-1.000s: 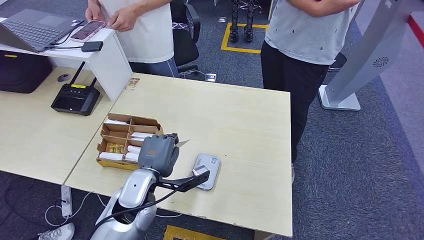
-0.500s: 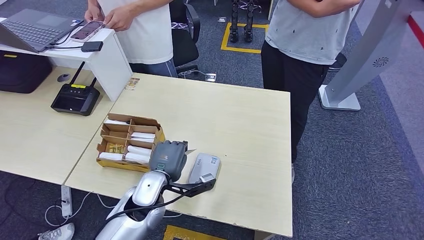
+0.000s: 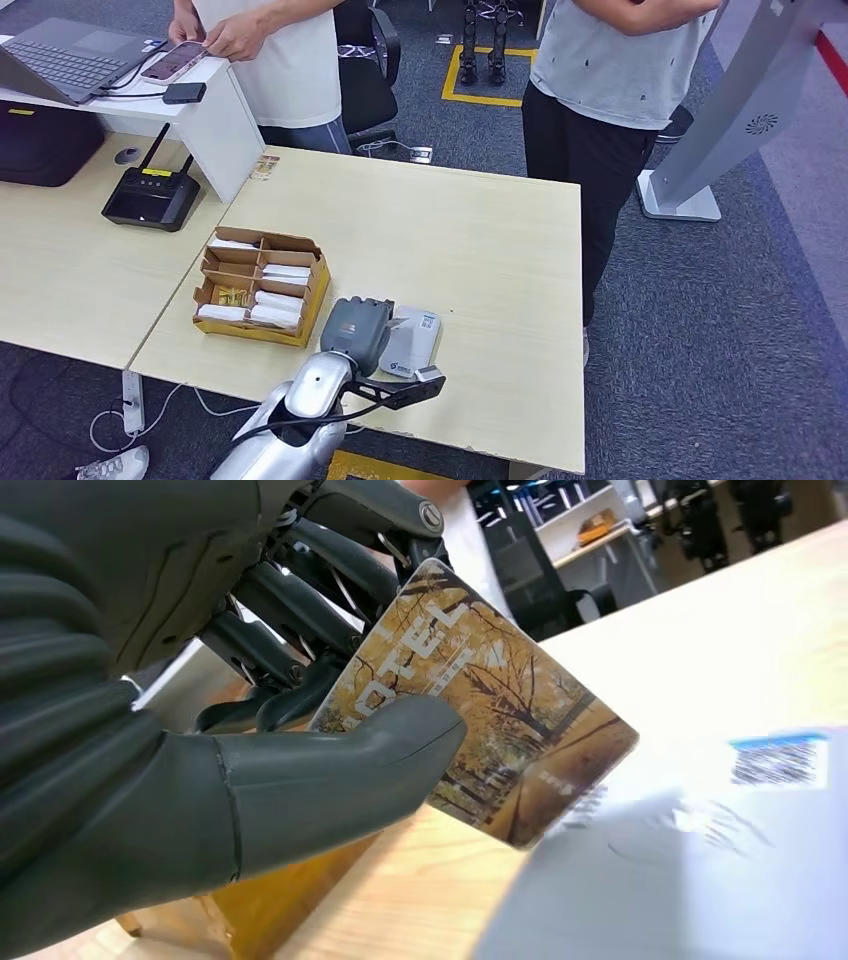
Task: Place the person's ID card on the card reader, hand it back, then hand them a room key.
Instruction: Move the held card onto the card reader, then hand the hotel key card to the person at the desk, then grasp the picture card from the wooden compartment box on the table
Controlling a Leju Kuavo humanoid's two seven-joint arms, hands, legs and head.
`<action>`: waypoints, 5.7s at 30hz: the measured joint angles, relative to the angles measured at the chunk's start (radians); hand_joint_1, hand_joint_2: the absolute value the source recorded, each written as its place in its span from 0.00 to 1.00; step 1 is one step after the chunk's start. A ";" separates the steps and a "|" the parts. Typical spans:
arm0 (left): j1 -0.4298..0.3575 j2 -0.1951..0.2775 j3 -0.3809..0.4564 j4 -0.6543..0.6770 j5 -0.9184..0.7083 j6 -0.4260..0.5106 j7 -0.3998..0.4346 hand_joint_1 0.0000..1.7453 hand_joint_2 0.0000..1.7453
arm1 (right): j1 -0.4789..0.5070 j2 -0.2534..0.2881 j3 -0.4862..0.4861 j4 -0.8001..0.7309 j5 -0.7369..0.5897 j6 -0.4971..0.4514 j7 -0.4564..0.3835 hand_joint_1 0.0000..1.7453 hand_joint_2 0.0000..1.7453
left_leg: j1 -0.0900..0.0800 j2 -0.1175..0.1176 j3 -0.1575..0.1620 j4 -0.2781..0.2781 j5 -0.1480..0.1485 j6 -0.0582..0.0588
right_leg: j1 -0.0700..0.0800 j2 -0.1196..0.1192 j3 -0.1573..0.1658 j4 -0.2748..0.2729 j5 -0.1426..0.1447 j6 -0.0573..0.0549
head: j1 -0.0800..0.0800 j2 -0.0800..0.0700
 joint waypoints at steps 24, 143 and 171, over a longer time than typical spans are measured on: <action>-0.001 -0.013 -0.058 0.041 -0.001 0.030 0.006 1.00 1.00 | 0.000 0.000 0.001 0.003 0.000 0.000 -0.002 0.00 0.00 | 0.000 0.000 0.000 0.000 0.000 0.000 | 0.000 0.000 0.001 0.000 0.000 0.000 | 0.000 0.000; 0.222 0.152 0.244 -0.435 0.119 -0.194 -0.193 0.00 1.00 | 0.005 -0.032 -0.051 0.028 -0.043 0.000 0.026 0.00 0.00 | 0.001 0.001 -0.001 -0.001 0.001 -0.001 | 0.001 0.001 -0.001 0.001 0.000 0.000 | 0.000 0.000; 0.351 0.384 0.271 -0.551 0.001 -0.186 0.225 0.00 1.00 | 0.001 -0.032 -0.073 0.026 -0.024 -0.004 0.029 0.00 0.00 | 0.002 0.000 -0.001 -0.001 0.001 -0.001 | 0.002 0.000 0.000 0.001 0.000 -0.001 | 0.000 0.000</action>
